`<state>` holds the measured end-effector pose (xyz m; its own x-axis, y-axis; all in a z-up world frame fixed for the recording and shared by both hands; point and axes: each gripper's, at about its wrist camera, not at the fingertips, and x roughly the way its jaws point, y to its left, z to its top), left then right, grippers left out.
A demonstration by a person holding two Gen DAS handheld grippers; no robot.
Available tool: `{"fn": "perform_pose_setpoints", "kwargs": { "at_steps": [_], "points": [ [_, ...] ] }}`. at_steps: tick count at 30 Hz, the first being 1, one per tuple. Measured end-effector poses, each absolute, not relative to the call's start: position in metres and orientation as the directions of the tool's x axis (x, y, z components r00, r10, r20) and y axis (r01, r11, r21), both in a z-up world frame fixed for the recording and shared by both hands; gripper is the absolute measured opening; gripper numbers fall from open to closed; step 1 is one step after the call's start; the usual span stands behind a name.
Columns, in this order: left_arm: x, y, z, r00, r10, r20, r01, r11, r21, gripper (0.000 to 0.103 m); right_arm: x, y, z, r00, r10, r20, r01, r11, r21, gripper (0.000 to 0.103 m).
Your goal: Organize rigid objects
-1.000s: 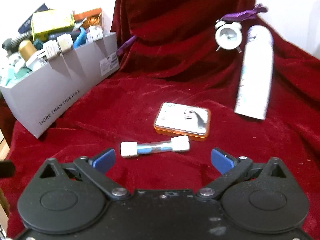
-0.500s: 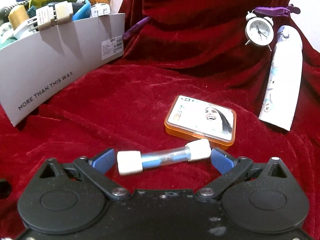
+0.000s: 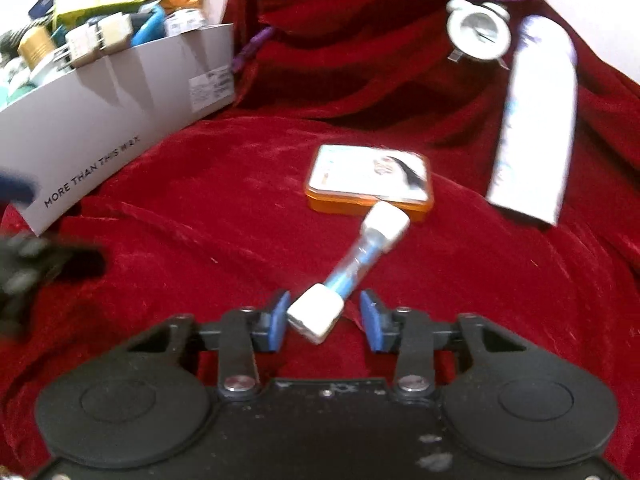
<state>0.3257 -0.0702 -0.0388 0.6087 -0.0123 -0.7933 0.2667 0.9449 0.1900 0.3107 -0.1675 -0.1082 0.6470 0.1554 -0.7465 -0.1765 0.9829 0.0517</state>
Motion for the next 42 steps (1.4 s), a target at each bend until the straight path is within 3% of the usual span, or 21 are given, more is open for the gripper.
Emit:
{"fn": "perform_pose_setpoints", "kwargs": {
  "at_steps": [5, 10, 22, 24, 26, 28, 30, 40, 42],
  "points": [
    [0.366, -0.117, -0.048, 0.664, -0.124, -0.737, 0.461, 0.844, 0.273, 0.094, 0.295, -0.191, -0.104, 0.623, 0.106, -0.775, -0.105, 0.993, 0.051, 0.028],
    [0.393, -0.151, -0.067, 0.64, -0.194, -0.744, 0.641, 0.669, 0.377, 0.094, 0.282, -0.211, -0.102, 0.606, 0.102, -0.789, -0.059, 0.995, 0.084, 0.028],
    [0.417, -0.177, -0.091, 0.476, -0.296, -0.828, 0.85, 0.397, 0.346, 0.093, 0.267, -0.226, -0.098, 0.579, 0.103, -0.809, -0.041, 0.994, 0.097, 0.029],
    [0.423, -0.177, -0.088, 0.424, -0.323, -0.846, 0.866, 0.416, 0.276, 0.072, 0.265, -0.228, -0.097, 0.577, 0.101, -0.811, -0.041, 0.995, 0.095, 0.029],
    [0.427, -0.176, -0.084, 0.364, -0.347, -0.864, 0.874, 0.448, 0.188, 0.058, 0.264, -0.229, -0.097, 0.577, 0.099, -0.811, -0.04, 0.995, 0.093, 0.032],
    [0.425, -0.175, -0.083, 0.365, -0.342, -0.866, 0.857, 0.487, 0.168, 0.057, 0.263, -0.229, -0.095, 0.579, 0.097, -0.809, -0.041, 0.995, 0.09, 0.042],
    [0.419, -0.172, -0.083, 0.379, -0.328, -0.865, 0.829, 0.537, 0.159, 0.057, 0.262, -0.228, -0.093, 0.589, 0.093, -0.803, -0.042, 0.996, 0.084, 0.046],
    [0.375, -0.08, -0.07, 0.37, -0.098, -0.924, 0.401, 0.914, 0.064, 0.057, 0.272, -0.21, -0.092, 0.6, 0.15, -0.786, -0.13, 0.987, 0.09, 0.051],
    [0.36, -0.062, -0.07, 0.383, -0.055, -0.922, 0.342, 0.936, 0.086, 0.057, 0.271, -0.197, -0.092, 0.586, 0.246, -0.772, -0.236, 0.963, 0.128, 0.049]
  ]
}}
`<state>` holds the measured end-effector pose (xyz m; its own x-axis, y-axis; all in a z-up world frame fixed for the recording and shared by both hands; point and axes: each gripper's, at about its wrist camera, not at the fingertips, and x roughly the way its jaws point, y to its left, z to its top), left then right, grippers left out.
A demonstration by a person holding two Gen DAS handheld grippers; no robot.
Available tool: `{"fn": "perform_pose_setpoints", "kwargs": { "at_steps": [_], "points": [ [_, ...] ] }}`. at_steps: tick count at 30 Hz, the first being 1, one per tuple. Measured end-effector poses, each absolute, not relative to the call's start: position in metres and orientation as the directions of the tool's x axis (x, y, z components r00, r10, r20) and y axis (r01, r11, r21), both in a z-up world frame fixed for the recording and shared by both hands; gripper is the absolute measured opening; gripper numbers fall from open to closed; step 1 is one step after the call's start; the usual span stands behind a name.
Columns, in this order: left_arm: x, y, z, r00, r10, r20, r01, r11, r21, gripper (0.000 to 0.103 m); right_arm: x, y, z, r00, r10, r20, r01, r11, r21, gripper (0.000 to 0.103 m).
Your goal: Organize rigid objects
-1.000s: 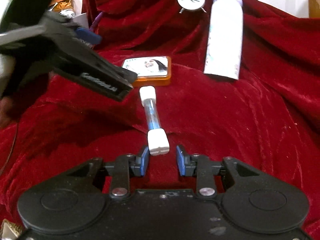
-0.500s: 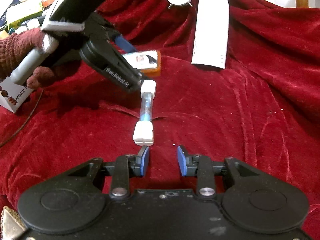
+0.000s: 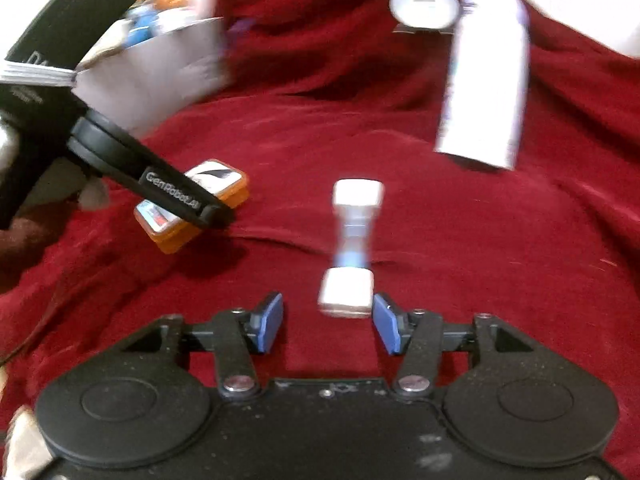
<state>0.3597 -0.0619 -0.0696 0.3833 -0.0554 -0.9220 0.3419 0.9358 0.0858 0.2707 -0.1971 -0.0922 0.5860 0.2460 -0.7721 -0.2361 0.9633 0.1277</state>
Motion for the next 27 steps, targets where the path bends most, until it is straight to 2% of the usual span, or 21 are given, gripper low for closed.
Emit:
{"fn": "perform_pose_setpoints", "kwargs": {
  "at_steps": [1, 2, 5, 6, 7, 9, 11, 14, 16, 27],
  "points": [
    [0.354, -0.054, -0.07, 0.386, -0.032, -0.922, 0.312, 0.945, 0.098, 0.057, 0.265, -0.191, -0.089, 0.583, 0.324, -0.745, -0.322, 0.934, 0.155, 0.044],
    [0.35, -0.048, -0.072, 0.387, -0.022, -0.922, 0.29, 0.952, 0.099, 0.057, 0.26, -0.186, -0.085, 0.588, 0.365, -0.722, -0.375, 0.914, 0.156, 0.044],
    [0.343, -0.041, -0.071, 0.401, -0.028, -0.916, 0.272, 0.958, 0.089, 0.057, 0.26, -0.181, -0.08, 0.635, 0.3, -0.712, -0.356, 0.932, 0.075, 0.055],
    [0.342, -0.042, -0.07, 0.409, -0.028, -0.912, 0.275, 0.957, 0.094, 0.057, 0.262, -0.182, -0.079, 0.651, 0.272, -0.709, -0.344, 0.938, 0.045, 0.067],
    [0.342, -0.042, -0.07, 0.417, -0.028, -0.909, 0.278, 0.956, 0.098, 0.057, 0.265, -0.184, -0.079, 0.667, 0.243, -0.704, -0.331, 0.944, 0.013, 0.088],
    [0.347, -0.047, -0.076, 0.423, -0.032, -0.905, 0.271, 0.958, 0.093, 0.057, 0.27, -0.188, -0.077, 0.709, 0.209, -0.674, -0.322, 0.946, -0.045, 0.103],
    [0.347, -0.045, -0.075, 0.425, -0.041, -0.904, 0.252, 0.965, 0.074, 0.057, 0.275, -0.186, -0.077, 0.731, 0.204, -0.651, -0.367, 0.922, -0.123, 0.103],
    [0.348, -0.041, -0.076, 0.419, -0.058, -0.906, 0.239, 0.97, 0.048, 0.057, 0.29, -0.18, -0.09, 0.724, 0.185, -0.665, -0.442, 0.864, -0.24, 0.103],
    [0.346, -0.038, -0.076, 0.415, -0.068, -0.907, 0.236, 0.971, 0.035, 0.057, 0.301, -0.179, -0.099, 0.711, 0.184, -0.679, -0.471, 0.841, -0.265, 0.102],
    [0.347, -0.037, -0.076, 0.415, -0.073, -0.907, 0.231, 0.973, 0.027, 0.058, 0.335, -0.188, -0.116, 0.607, 0.313, -0.73, -0.567, 0.814, -0.122, 0.103]
  ]
}}
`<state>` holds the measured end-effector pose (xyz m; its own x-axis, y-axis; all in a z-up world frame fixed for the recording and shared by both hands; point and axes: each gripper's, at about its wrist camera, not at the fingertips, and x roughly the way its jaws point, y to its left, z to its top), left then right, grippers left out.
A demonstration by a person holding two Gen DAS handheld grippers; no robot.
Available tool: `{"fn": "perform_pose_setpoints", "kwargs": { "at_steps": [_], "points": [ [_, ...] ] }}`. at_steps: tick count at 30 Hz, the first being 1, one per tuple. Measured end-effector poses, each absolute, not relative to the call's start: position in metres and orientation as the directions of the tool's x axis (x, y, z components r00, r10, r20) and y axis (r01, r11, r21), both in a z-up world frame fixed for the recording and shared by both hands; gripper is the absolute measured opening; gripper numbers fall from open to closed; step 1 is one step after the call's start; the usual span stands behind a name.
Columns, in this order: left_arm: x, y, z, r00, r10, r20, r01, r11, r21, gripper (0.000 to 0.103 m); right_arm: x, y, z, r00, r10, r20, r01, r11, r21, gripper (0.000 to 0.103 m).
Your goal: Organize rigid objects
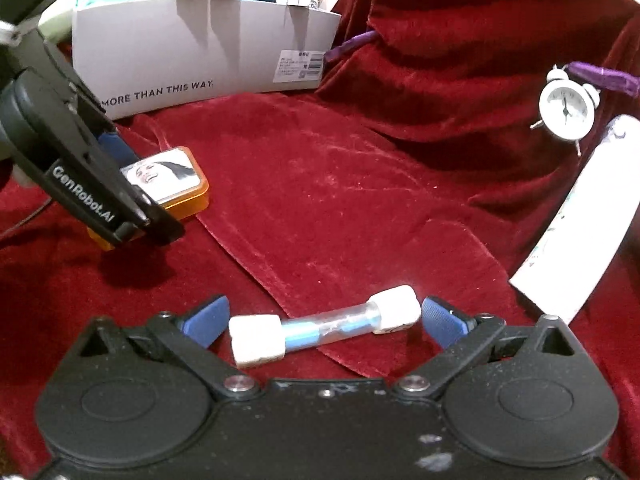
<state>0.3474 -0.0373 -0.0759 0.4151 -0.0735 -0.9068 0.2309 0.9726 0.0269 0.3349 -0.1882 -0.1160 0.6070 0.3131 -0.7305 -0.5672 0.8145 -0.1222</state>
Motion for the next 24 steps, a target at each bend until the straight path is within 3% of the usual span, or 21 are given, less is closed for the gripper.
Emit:
{"fn": "perform_pose_setpoints", "kwargs": {
  "at_steps": [6, 11, 15, 20, 24],
  "points": [
    [0.347, -0.037, -0.076, 0.416, -0.071, -0.907, 0.217, 0.976, 0.023, 0.057, 0.346, -0.198, -0.12, 0.546, 0.374, -0.75, -0.588, 0.808, -0.025, 0.102],
    [0.345, -0.034, -0.076, 0.412, -0.076, -0.908, 0.202, 0.979, 0.009, 0.057, 0.338, -0.204, -0.117, 0.521, 0.365, -0.771, -0.479, 0.873, 0.089, 0.102],
    [0.342, -0.035, -0.074, 0.408, -0.078, -0.91, 0.19, 0.982, 0.001, 0.057, 0.3, -0.188, -0.112, 0.529, 0.3, -0.794, -0.422, 0.904, 0.06, 0.092],
    [0.336, -0.035, -0.072, 0.387, -0.102, -0.916, 0.172, 0.984, -0.037, 0.057, 0.253, -0.174, -0.099, 0.526, 0.282, -0.803, -0.398, 0.915, 0.061, 0.089],
    [0.33, -0.032, -0.072, 0.376, -0.103, -0.921, 0.135, 0.989, -0.056, 0.057, 0.247, -0.172, -0.085, 0.662, 0.21, -0.719, -0.424, 0.896, -0.129, 0.102]
  ]
}}
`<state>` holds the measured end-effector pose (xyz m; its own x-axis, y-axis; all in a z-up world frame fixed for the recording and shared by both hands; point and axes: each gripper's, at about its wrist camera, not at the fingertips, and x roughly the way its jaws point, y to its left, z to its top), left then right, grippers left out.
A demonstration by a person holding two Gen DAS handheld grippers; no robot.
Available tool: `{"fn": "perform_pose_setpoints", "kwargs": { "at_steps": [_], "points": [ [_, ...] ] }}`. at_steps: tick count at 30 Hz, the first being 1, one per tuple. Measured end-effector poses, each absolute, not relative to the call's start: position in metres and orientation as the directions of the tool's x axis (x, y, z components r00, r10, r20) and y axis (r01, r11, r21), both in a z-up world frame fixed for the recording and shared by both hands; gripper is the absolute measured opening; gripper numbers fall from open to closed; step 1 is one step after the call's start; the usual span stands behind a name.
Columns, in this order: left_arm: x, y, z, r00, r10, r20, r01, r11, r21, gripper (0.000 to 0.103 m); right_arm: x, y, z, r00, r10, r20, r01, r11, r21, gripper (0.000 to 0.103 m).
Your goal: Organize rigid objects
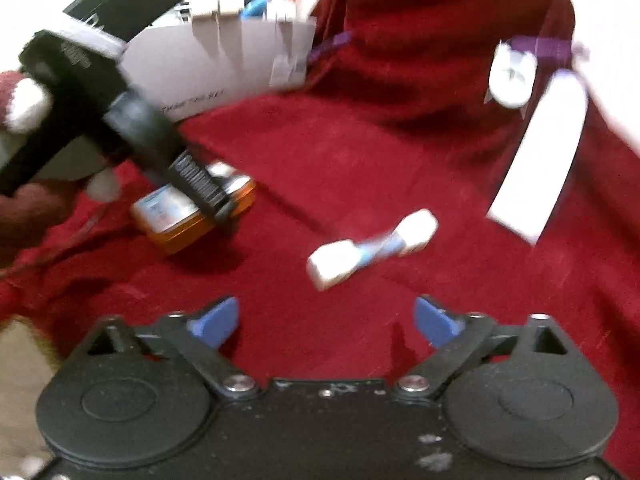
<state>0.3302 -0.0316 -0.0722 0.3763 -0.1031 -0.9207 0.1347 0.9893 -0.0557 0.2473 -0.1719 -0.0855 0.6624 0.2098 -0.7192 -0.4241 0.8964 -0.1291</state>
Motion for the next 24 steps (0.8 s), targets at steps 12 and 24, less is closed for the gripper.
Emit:
{"fn": "perform_pose_setpoints", "kwargs": {
  "at_steps": [12, 24],
  "points": [
    [0.327, -0.036, -0.077, 0.374, -0.054, -0.926, 0.082, 0.996, -0.025, 0.057, 0.316, -0.192, -0.108, 0.582, 0.363, -0.728, -0.69, 0.694, -0.206, 0.103],
    [0.32, -0.031, -0.074, 0.381, -0.082, -0.921, 0.078, 0.995, -0.056, 0.057, 0.34, -0.212, -0.112, 0.463, 0.435, -0.772, -0.574, 0.811, 0.113, 0.1]
  ]
}}
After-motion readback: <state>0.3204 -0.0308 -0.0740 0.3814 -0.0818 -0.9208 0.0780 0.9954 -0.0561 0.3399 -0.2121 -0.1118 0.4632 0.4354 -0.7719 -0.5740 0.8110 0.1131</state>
